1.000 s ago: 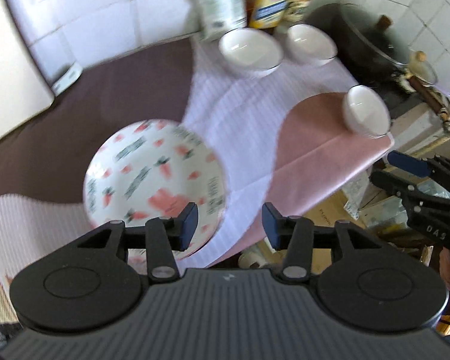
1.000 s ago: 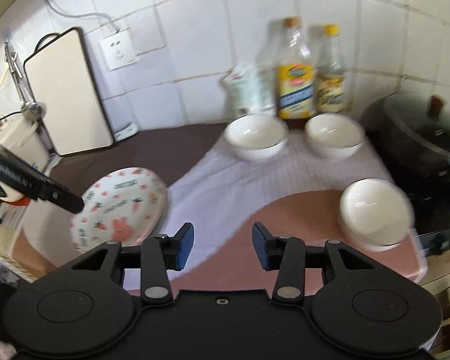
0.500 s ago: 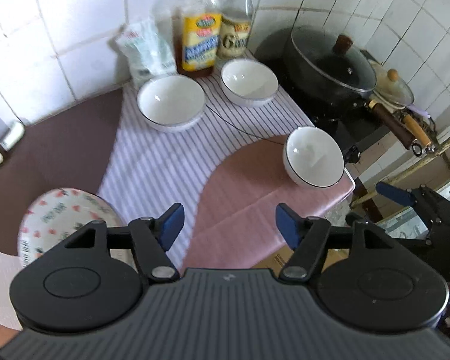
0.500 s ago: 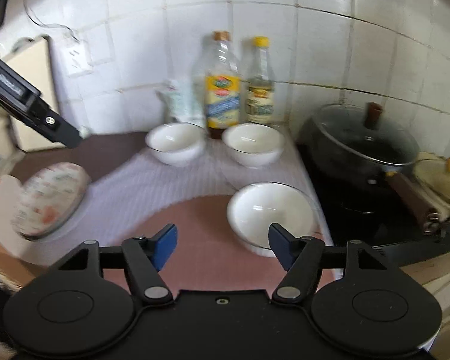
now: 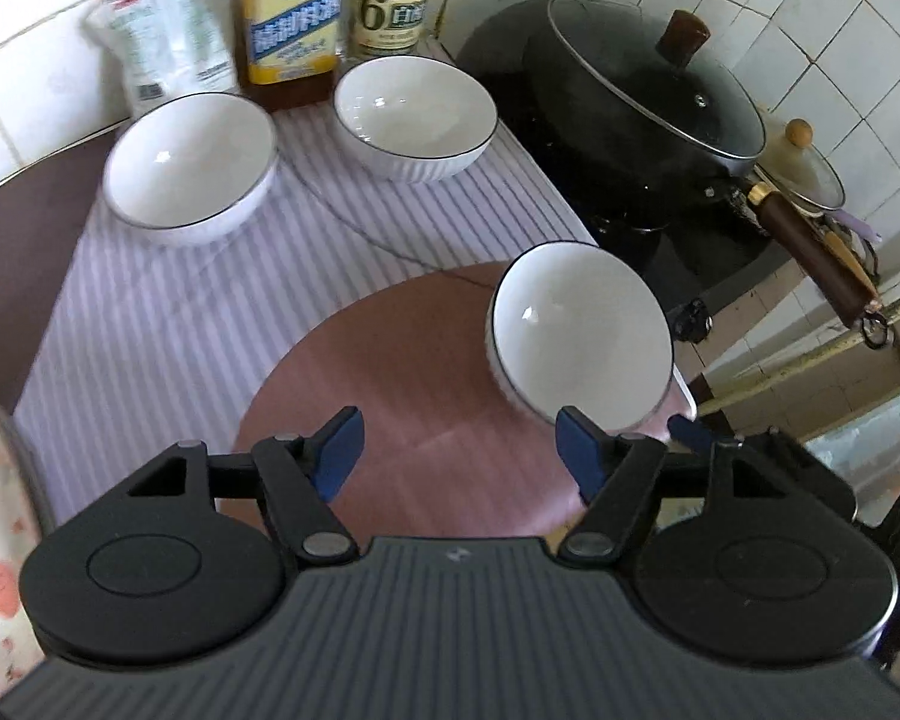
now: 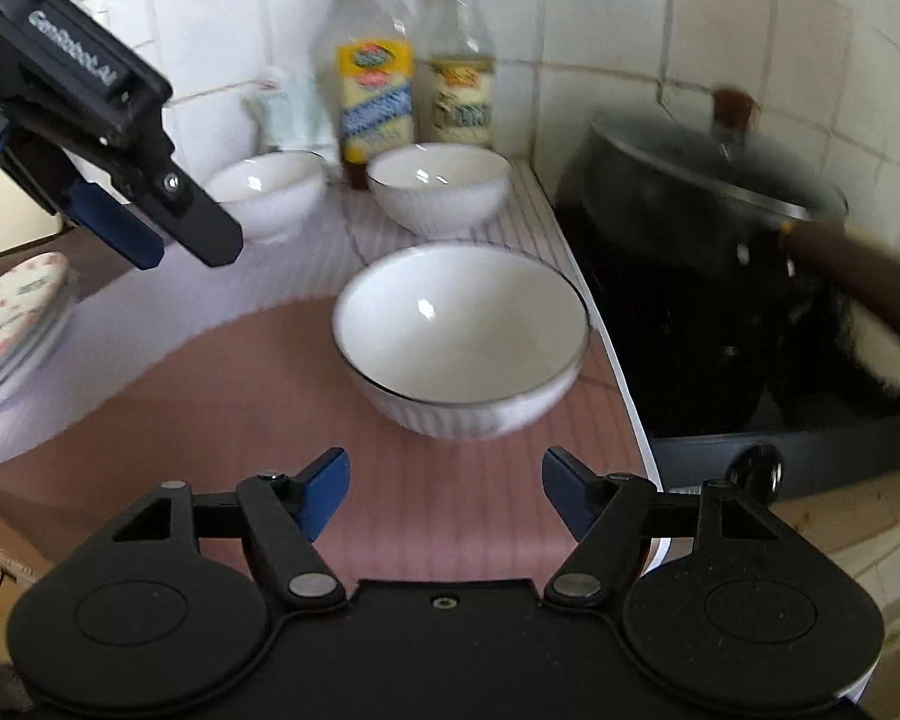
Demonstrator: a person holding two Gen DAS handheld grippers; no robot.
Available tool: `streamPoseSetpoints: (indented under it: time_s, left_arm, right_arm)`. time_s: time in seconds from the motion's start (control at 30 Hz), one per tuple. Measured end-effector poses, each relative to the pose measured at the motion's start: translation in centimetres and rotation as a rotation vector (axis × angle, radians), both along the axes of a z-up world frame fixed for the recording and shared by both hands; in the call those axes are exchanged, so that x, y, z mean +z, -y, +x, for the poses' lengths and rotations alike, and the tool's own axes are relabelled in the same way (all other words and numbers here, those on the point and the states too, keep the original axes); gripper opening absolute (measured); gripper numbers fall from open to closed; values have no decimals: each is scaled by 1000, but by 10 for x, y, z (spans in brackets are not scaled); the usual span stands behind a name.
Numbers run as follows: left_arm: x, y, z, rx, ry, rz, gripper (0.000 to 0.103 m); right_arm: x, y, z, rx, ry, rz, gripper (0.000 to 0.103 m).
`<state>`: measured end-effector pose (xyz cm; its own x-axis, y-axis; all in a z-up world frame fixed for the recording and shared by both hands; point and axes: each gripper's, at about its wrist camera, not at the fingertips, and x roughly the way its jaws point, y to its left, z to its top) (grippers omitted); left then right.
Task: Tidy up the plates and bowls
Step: 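Move both grippers to a white ribbed bowl and close on its rim, then carry the white bowl beside the plate stack and lower it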
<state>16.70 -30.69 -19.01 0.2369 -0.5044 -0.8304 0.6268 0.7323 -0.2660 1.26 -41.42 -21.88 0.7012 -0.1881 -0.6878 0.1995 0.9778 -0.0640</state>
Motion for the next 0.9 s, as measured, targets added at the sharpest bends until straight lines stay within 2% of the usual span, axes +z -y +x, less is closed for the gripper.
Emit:
streamPoseSetpoints:
  time_s: [0.1, 0.17, 0.2, 0.33, 0.4, 0.5, 0.53, 0.57, 0.67, 0.9]
  left_arm:
    - [-18, 21, 7, -8, -41, 16, 70]
    - [-28, 36, 7, -7, -32, 68, 70]
    - [-32, 42, 6, -17, -27, 70, 70]
    - [-43, 58, 13, -13, -44, 72, 67]
    - [-46, 62, 16, -7, -49, 69, 65]
    - [-50, 70, 20, -18, -52, 60, 49]
    - [-52, 72, 20, -21, -59, 62, 34]
    - [-54, 74, 21, -25, -71, 68, 24]
    - [-58, 77, 22, -27, -68, 96, 14]
    - [-56, 72, 19, -38, -69, 116, 13]
  right_arm:
    - [-14, 9, 6, -16, 11, 11, 76]
    - [-23, 13, 13, -22, 9, 12, 76]
    - [-27, 14, 16, -23, 7, 11, 76]
    - [-34, 10, 29, -19, 12, -41, 87]
    - [-34, 9, 34, -20, 35, -46, 87]
    - [-36, 8, 39, -29, 54, -50, 89]
    - [-37, 8, 41, -26, 58, -52, 89]
    - [-38, 8, 42, -23, 60, -54, 89]
    - [-40, 5, 42, -12, 77, -70, 89]
    - [-40, -2, 39, 0, 87, -74, 90]
